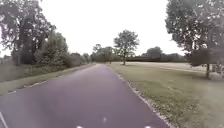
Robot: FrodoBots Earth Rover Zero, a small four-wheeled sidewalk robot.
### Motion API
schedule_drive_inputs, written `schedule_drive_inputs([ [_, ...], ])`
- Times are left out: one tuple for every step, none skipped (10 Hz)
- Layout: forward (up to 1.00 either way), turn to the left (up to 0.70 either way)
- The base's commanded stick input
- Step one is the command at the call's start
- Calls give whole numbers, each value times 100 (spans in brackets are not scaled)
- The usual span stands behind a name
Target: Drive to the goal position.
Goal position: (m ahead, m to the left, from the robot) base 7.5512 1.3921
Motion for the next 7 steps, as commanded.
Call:
schedule_drive_inputs([
  [70,2],
  [70,1],
  [70,1],
  [70,0],
  [70,0],
  [70,0],
  [70,0],
])
